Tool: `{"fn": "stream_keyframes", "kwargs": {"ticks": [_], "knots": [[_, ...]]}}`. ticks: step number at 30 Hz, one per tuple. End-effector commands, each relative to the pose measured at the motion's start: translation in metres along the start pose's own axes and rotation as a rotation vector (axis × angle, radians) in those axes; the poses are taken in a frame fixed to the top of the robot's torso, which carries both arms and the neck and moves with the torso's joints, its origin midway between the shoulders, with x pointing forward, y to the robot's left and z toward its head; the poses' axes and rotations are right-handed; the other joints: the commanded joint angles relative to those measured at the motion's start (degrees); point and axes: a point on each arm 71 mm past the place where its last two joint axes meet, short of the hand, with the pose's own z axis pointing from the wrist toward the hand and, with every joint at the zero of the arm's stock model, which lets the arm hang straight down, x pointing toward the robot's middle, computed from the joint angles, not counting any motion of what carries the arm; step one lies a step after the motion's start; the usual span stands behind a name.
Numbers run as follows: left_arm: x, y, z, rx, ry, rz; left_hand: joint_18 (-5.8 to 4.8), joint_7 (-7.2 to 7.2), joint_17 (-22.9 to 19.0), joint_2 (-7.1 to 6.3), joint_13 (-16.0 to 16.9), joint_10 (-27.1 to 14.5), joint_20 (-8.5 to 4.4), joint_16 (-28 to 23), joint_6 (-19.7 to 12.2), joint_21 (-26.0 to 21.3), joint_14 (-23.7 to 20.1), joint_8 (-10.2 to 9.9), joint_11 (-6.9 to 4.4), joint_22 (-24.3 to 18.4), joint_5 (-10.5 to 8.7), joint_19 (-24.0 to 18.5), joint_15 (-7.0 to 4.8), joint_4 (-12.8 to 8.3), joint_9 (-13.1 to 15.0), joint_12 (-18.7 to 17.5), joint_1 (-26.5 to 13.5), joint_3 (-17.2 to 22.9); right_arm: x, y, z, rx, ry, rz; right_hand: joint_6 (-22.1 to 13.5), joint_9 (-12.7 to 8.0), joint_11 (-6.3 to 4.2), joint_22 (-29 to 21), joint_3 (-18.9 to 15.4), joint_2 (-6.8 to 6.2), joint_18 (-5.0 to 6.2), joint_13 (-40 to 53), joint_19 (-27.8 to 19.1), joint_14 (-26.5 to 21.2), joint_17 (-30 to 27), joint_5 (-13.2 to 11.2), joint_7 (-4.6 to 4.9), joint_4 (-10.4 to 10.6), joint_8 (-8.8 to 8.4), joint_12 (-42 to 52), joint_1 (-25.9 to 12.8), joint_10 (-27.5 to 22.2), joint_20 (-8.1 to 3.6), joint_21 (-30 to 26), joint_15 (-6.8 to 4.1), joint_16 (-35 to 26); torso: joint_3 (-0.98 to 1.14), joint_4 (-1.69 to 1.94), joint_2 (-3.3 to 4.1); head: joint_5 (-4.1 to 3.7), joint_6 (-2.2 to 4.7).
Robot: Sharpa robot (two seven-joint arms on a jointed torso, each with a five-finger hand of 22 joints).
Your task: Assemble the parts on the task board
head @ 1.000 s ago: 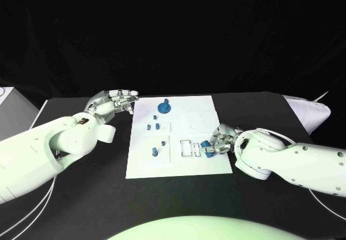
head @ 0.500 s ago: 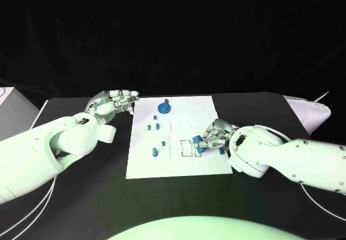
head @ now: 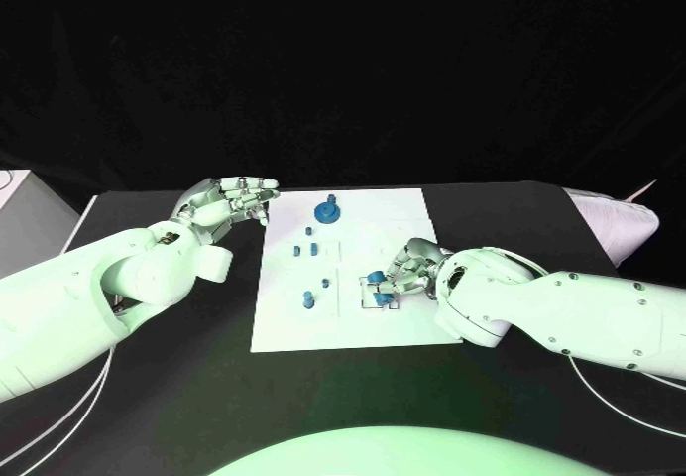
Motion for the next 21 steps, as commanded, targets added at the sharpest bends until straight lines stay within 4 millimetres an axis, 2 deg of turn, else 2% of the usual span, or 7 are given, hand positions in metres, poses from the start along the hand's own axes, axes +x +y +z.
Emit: {"fn": "stream_keyframes", "kwargs": {"ticks": [1,16,18,21], "knots": [[0.003,-0.001,0.0,0.003,0.023,-0.01,0.45,0.07,-0.1,0.22,-0.1,-0.4,0.03,-0.2,0.2,-0.4,-0.3,0.3,-0.15,-0.1,0.28,0.5,0.2,0.2,-0.1,0.3,-0.2,0.0,0.004,0.002,0.002,-0.002,0.023,-0.019,0.9,-0.1,-0.24,10.8,-0.3,-0.07,-1.0,12.5,4.1,5.9,15.1,-0.9,-0.47,0.1,0.37,-0.1,-0.6,3.9,-0.53,0.0,-0.33,0.2,0.05,0.02,0.04,0.15,-0.05],[0.002,-0.001,0.0,0.002,0.022,-0.009,0.45,0.07,-0.1,0.22,-0.1,-0.4,0.03,-0.2,0.2,-0.4,-0.3,0.3,-0.15,-0.1,0.28,0.5,0.2,0.2,-0.1,0.3,-0.2,0.0,0.006,0.003,0.011,0.005,0.024,-0.043,0.9,-0.2,-0.19,10.9,-0.7,-0.12,-0.99,12.4,4.1,5.9,15.1,-2.5,-0.42,0.1,0.42,-0.2,-1.5,3.8,-0.51,0.0,-0.28,0.2,0.03,-0.09,-0.02,0.46,-0.33],[0.002,-0.001,0.0,0.002,0.022,-0.008,0.45,0.07,-0.1,0.22,-0.1,-0.4,0.03,-0.2,0.2,-0.4,-0.3,0.3,-0.15,-0.1,0.28,0.5,0.2,0.2,-0.1,0.3,-0.2,0.0,0.006,0.003,0.012,0.007,0.023,-0.046,0.9,-0.2,-0.18,10.9,-0.9,-0.09,-1.0,12.4,4.1,5.9,15.1,-3.7,-0.42,0.1,0.5,-0.3,-2.0,3.8,-0.49,0.0,-0.27,0.2,0.03,-0.07,0.0,0.48,-0.34],[0.002,-0.001,-0.001,0.001,0.021,-0.008,0.45,0.07,-0.1,0.22,-0.1,-0.4,0.03,-0.2,0.2,-0.4,-0.3,0.3,-0.15,-0.1,0.28,0.5,0.2,0.2,-0.1,0.3,-0.2,0.0,0.005,0.003,0.014,0.008,0.013,-0.054,0.8,-0.1,-0.16,10.9,-1.5,-0.05,-0.97,12.3,4.1,5.9,15.1,-7.2,-0.4,0.1,0.73,-0.5,-2.8,3.7,-0.46,-0.2,-0.25,0.2,0.08,-0.03,0.02,0.46,-0.32]]}}
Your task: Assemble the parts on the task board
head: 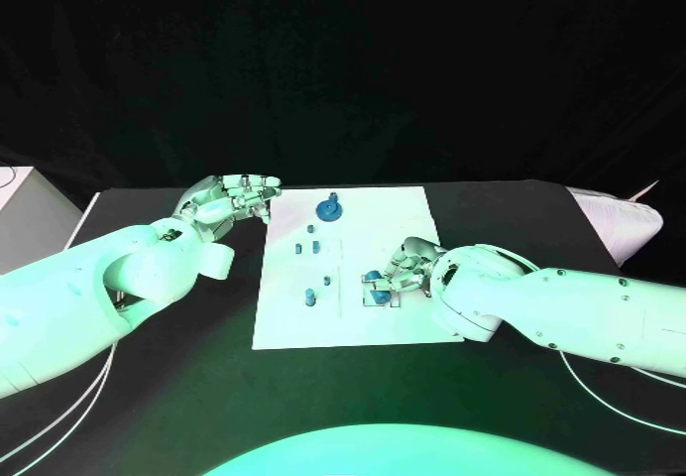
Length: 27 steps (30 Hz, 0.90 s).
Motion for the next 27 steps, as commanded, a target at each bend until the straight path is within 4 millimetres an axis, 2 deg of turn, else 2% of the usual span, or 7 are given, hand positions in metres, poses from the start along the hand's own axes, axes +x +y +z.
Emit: {"fn": "stream_keyframes", "kwargs": {"ticks": [1,7,10,16,21,24,27], "knots": [[0.002,-0.001,0.0,0.005,0.018,-0.008,0.45,0.07,-0.1,0.22,-0.1,-0.4,0.03,-0.2,0.2,-0.4,-0.3,0.3,-0.15,-0.1,0.28,0.5,0.2,0.2,-0.1,0.3,-0.2,0.0,0.001,0.0,0.002,-0.002,-0.002,-0.035,0.0,-0.1,-0.16,10.9,-0.6,-0.04,-0.97,12.3,4.1,5.9,15.1,-2.4,0.33,-0.1,-0.01,-0.3,-0.7,3.7,-0.46,-0.2,-0.25,0.2,0.04,0.03,0.02,-0.04,0.02],[0.002,-0.001,0.0,0.004,0.017,-0.008,0.45,0.07,-0.1,0.22,-0.1,-0.4,0.03,-0.2,0.2,-0.4,-0.3,0.3,-0.15,-0.1,0.28,0.5,0.2,0.2,-0.1,0.3,-0.2,0.0,-0.001,-0.001,0.004,-0.005,-0.015,-0.044,-0.1,0.1,-0.15,11.0,-1.9,-0.4,-0.95,12.3,4.1,5.9,15.1,-8.9,0.32,0.0,0.61,-0.4,-3.0,3.6,-0.44,-0.3,-0.25,0.2,0.02,-0.04,-0.01,0.03,-0.05],[0.002,-0.001,0.0,0.004,0.016,-0.007,0.45,0.07,-0.1,0.22,-0.1,-0.4,0.03,-0.2,0.2,-0.4,-0.3,0.3,-0.15,-0.1,0.28,0.5,0.2,0.2,-0.1,0.3,-0.2,0.0,0.0,0.0,0.003,-0.009,-0.017,-0.043,-0.3,0.2,-0.15,11.0,-2.1,-1.55,-0.94,12.3,4.1,5.9,15.1,-12.8,0.32,0.1,0.9,-0.5,-5.1,3.6,-0.43,-0.4,-0.24,0.2,0.04,-0.08,-0.01,0.04,-0.02],[0.002,-0.001,0.0,0.003,0.017,-0.007,0.45,0.08,-0.1,0.18,-0.1,-0.4,0.03,-0.3,0.1,-0.5,-0.4,0.3,-0.14,-0.2,0.31,0.5,0.2,0.3,-0.1,0.3,-0.2,0.1,0.001,0.001,0.001,-0.026,-0.021,-0.039,-0.6,0.4,-0.14,11.1,-1.8,-4.17,-0.97,12.4,4.1,5.9,15.1,-16.9,0.34,0.3,1.37,-0.6,-9.7,3.6,-0.42,-0.3,-0.23,0.2,0.06,-0.03,0.01,0.05,0.0],[0.002,-0.001,0.0,0.003,0.016,-0.007,0.45,0.08,-0.1,0.18,-0.1,-0.4,0.03,-0.3,0.1,-0.5,-0.4,0.3,-0.14,-0.2,0.31,0.5,0.2,0.3,-0.1,0.3,-0.2,0.1,0.0,0.0,-0.002,-0.042,-0.028,-0.039,-0.6,0.5,-0.14,11.2,-1.9,-4.62,-0.99,12.4,4.1,5.9,15.1,-17.4,0.33,0.3,1.49,-0.6,-11.0,3.7,-0.42,-0.2,-0.23,0.2,0.08,0.03,0.03,0.11,0.06],[0.002,-0.001,0.0,0.003,0.016,-0.007,0.45,0.08,-0.1,0.18,-0.1,-0.4,0.03,-0.3,0.1,-0.5,-0.4,0.3,-0.14,-0.2,0.31,0.5,0.2,0.3,-0.1,0.3,-0.2,0.1,-0.001,-0.002,-0.006,-0.063,-0.037,-0.037,-0.7,0.5,-0.15,11.2,-0.9,-3.48,-1.01,12.5,4.1,5.9,15.1,-17.1,0.32,0.2,1.63,-0.5,-10.1,3.7,-0.43,-0.2,-0.24,0.2,0.08,0.05,0.07,0.16,0.12],[0.001,-0.001,0.0,0.003,0.015,-0.007,0.45,0.08,-0.1,0.18,-0.1,-0.4,0.03,-0.3,0.1,-0.5,-0.4,0.3,-0.14,-0.2,0.31,0.5,0.2,0.3,-0.1,0.3,-0.2,0.1,-0.004,-0.005,-0.011,-0.102,-0.054,-0.019,-0.9,0.5,-0.15,11.3,0.2,-1.72,-1.01,12.6,4.2,5.9,15.1,-15.1,0.33,0.0,1.8,-0.4,-6.8,3.8,-0.43,-0.1,-0.24,0.2,0.08,-0.02,0.03,0.29,0.13]]}}
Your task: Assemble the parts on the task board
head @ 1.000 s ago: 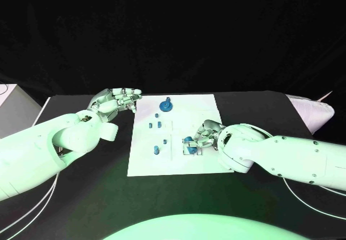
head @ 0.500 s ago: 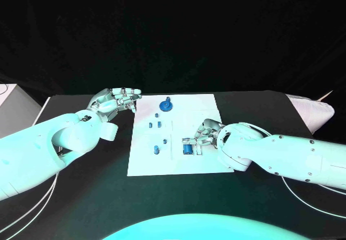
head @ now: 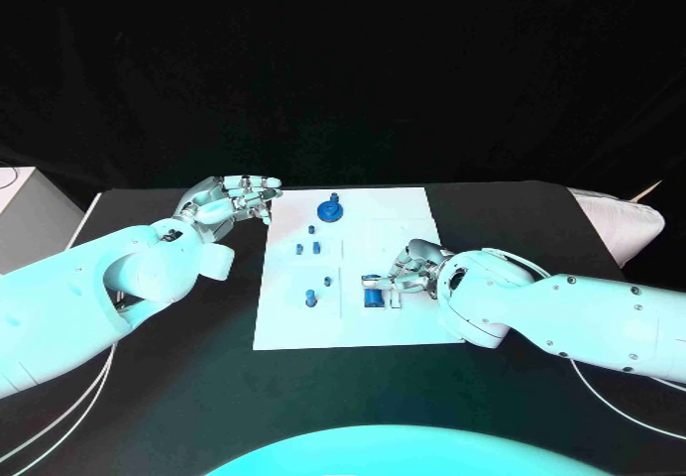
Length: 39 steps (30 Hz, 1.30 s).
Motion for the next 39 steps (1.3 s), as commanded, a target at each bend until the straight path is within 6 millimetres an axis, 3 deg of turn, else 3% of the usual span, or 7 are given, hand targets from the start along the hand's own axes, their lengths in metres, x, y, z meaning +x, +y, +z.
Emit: {"fn": "stream_keyframes", "kwargs": {"ticks": [1,6,14,24,26,36,39], "knots": [[0.002,-0.001,0.0,0.006,0.016,-0.008,0.45,0.08,-0.1,0.18,0.0,-0.4,0.02,-0.3,0.1,-0.1,-0.2,0.3,-0.14,0.0,0.31,0.5,0.0,0.3,-0.1,0.3,-0.2,0.1,-0.005,0.001,-0.006,-0.091,-0.043,0.015,-1.1,0.0,-0.04,11.4,0.8,1.14,-1.05,12.7,4.2,5.9,15.1,1.5,0.23,-0.1,0.07,0.0,3.7,3.9,-0.41,0.0,-0.16,0.2,0.01,-0.07,-0.01,0.15,0.06],[0.002,-0.001,0.0,0.007,0.015,-0.008,0.45,0.08,-0.1,0.18,0.0,-0.4,0.02,-0.3,0.1,-0.1,-0.2,0.3,-0.14,0.0,0.31,0.5,0.0,0.3,-0.1,0.3,-0.2,0.1,-0.018,-0.008,-0.016,-0.155,-0.088,0.081,-2.3,-0.4,0.35,11.5,0.9,2.18,-1.07,13.3,4.2,5.9,15.1,4.5,0.69,-0.3,-0.58,0.8,9.4,4.3,-0.17,0.1,0.15,0.2,0.01,-0.14,-0.13,0.07,0.16],[0.003,-0.001,0.0,0.008,0.016,-0.008,0.45,0.08,-0.1,0.18,0.0,-0.4,0.02,-0.3,0.1,-0.1,-0.2,0.3,-0.14,0.0,0.31,0.5,0.0,0.3,-0.1,0.3,-0.2,0.1,-0.043,-0.036,-0.03,-0.137,-0.109,0.09,-1.9,-0.8,0.37,11.8,2.7,2.23,-1.15,14.3,4.3,5.9,15.1,4.0,0.74,-0.6,-1.17,2.3,15.6,5.1,-0.09,0.5,0.19,0.2,0.02,-0.19,-0.07,-0.53,0.68],[0.005,-0.001,0.0,0.011,0.024,-0.011,0.45,0.09,-0.1,0.17,-0.1,-0.5,0.02,-0.3,0.1,-0.2,-0.2,0.3,-0.13,-0.1,0.31,0.6,0.0,0.3,-0.1,0.3,-0.2,0.1,-0.062,-0.075,-0.035,-0.035,-0.145,-0.063,-1.2,-1.3,0.41,12.2,3.7,1.27,-1.35,14.5,4.5,5.9,15.1,2.9,0.76,-0.3,-1.86,2.7,16.0,5.4,-0.03,1.5,0.25,0.2,-0.02,-0.28,-0.06,-1.25,0.77],[0.006,-0.001,0.0,0.013,0.026,-0.011,0.45,0.09,-0.1,0.15,-0.1,-0.5,0.03,-0.3,0.1,-0.2,-0.2,0.3,-0.12,-0.1,0.3,0.6,0.01,0.3,-0.1,0.3,-0.2,0.1,-0.063,-0.08,-0.035,-0.013,-0.146,-0.088,-0.8,-1.5,0.35,12.2,4.0,0.55,-1.36,14.6,4.5,5.9,15.1,2.8,0.7,-0.2,-2.0,2.8,15.7,5.4,-0.04,1.6,0.21,0.2,-0.02,-0.17,-0.03,-1.46,0.79],[0.007,-0.001,0.0,0.014,0.029,-0.013,0.44,0.1,-0.1,0.14,-0.1,-0.5,0.04,-0.2,0.1,-0.2,-0.2,0.3,-0.12,-0.1,0.28,0.6,0.02,0.4,-0.1,0.3,-0.2,0.0,-0.048,-0.088,-0.029,0.051,-0.151,-0.116,-0.1,-1.8,0.27,12.2,4.9,-0.76,-1.35,14.4,4.5,5.9,15.1,3.3,0.59,-0.2,-2.33,2.4,15.0,5.3,-0.09,1.5,0.14,0.2,0.01,0.05,0.07,-1.97,0.67],[0.007,-0.001,0.0,0.014,0.031,-0.013,0.44,0.1,-0.1,0.14,-0.1,-0.5,0.04,-0.2,0.1,-0.2,-0.2,0.3,-0.12,-0.1,0.28,0.6,0.02,0.4,-0.1,0.3,-0.2,0.0,-0.042,-0.089,-0.025,0.068,-0.144,-0.123,0.1,-1.8,0.24,12.2,5.1,-1.03,-1.33,14.4,4.5,5.9,15.1,3.4,0.55,-0.1,-2.34,2.4,14.8,5.2,-0.11,1.4,0.12,0.2,-0.06,0.08,0.03,-2.06,0.55]]}}
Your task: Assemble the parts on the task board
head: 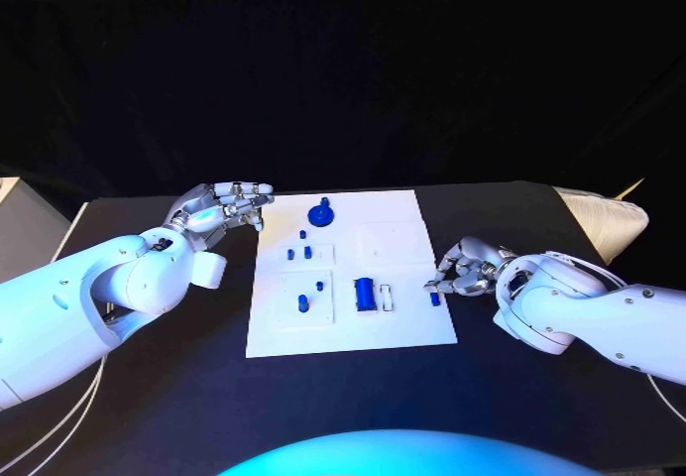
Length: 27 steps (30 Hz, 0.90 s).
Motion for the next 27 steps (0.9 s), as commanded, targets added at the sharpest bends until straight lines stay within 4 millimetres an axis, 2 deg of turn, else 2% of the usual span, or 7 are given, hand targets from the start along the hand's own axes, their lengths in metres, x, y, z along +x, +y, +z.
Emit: {"fn": "stream_keyframes", "kwargs": {"ticks": [1,4,9,25,26,27], "knots": [[0.003,-0.001,0.0,0.011,0.021,-0.01,0.44,0.1,-0.1,0.14,-0.1,-0.3,-0.18,-0.2,0.1,-0.2,-0.2,0.3,0.09,-0.1,0.28,0.4,0.02,0.4,-0.1,0.3,-0.2,0.0,0.004,-0.002,0.003,0.035,-0.006,-0.053,0.3,-0.1,0.24,12.2,0.4,-0.54,-0.44,14.4,4.5,5.9,15.1,0.4,-0.02,0.0,-0.22,0.0,0.0,5.2,-0.11,0.1,0.12,0.2,-0.05,0.13,0.01,-0.13,-0.14],[0.003,-0.001,0.0,0.011,0.021,-0.01,0.44,0.1,-0.1,0.14,-0.1,-0.3,-0.18,-0.2,0.1,-0.2,-0.2,0.3,0.09,-0.1,0.28,0.4,0.02,0.4,-0.1,0.3,-0.2,0.0,0.008,-0.004,0.005,0.049,0.0,-0.065,0.6,-0.1,0.2,12.2,0.7,-0.82,-0.44,14.3,4.5,5.9,15.1,0.2,-0.06,0.1,-0.26,0.0,-0.5,5.2,-0.13,0.1,0.09,0.2,-0.09,0.09,0.0,-0.06,-0.19],[0.002,-0.001,-0.001,0.01,0.019,-0.008,0.44,0.1,-0.1,0.14,-0.1,-0.3,-0.18,-0.2,0.1,-0.2,-0.2,0.3,0.09,-0.1,0.28,0.4,0.02,0.4,-0.1,0.3,-0.2,0.0,0.015,-0.006,0.006,0.062,0.01,-0.075,0.6,-0.2,0.19,12.1,0.8,-0.89,-0.42,14.3,4.5,5.9,15.1,0.2,-0.08,0.1,-0.26,-0.1,-0.6,5.2,-0.13,0.0,0.09,0.2,0.02,-0.02,0.03,0.26,-0.39],[0.001,-0.001,-0.001,0.007,0.019,-0.008,0.44,0.09,0.0,0.14,-0.1,-0.3,-0.16,-0.2,0.1,-0.3,-0.2,0.4,0.08,-0.2,0.28,0.4,0.03,0.5,-0.1,0.4,-0.3,0.0,0.022,-0.003,0.008,0.056,0.023,-0.102,1.3,-0.1,0.01,12.2,1.5,-1.16,-0.42,14.3,4.5,5.9,15.1,0.0,-0.32,0.0,-0.1,0.0,-0.8,5.2,-0.2,0.0,-0.03,0.2,0.0,0.0,0.01,0.27,-0.48],[0.001,0.0,-0.001,0.006,0.019,-0.008,0.44,0.09,0.0,0.14,-0.1,-0.3,-0.16,-0.2,0.1,-0.3,-0.2,0.4,0.08,-0.2,0.28,0.4,0.03,0.5,-0.1,0.4,-0.3,0.0,0.023,-0.002,0.008,0.055,0.028,-0.105,1.3,-0.2,-0.12,12.2,2.6,-1.33,-0.42,14.3,4.5,5.9,15.1,1.0,-0.43,-0.2,-0.22,0.0,0.6,5.2,-0.31,0.0,-0.18,0.2,-0.01,0.0,0.01,0.27,-0.5],[0.001,0.0,-0.001,0.006,0.019,-0.008,0.44,0.09,0.0,0.14,-0.1,-0.3,-0.16,-0.2,0.1,-0.3,-0.2,0.4,0.08,-0.2,0.28,0.4,0.03,0.5,-0.1,0.4,-0.3,0.0,0.024,-0.002,0.007,0.055,0.032,-0.107,1.3,-0.4,-0.21,12.2,3.5,-1.42,-0.42,14.3,4.5,5.9,15.1,3.1,-0.52,-0.4,-0.38,-0.1,2.0,5.2,-0.4,0.0,-0.27,0.2,-0.01,0.01,0.01,0.27,-0.51]]}}
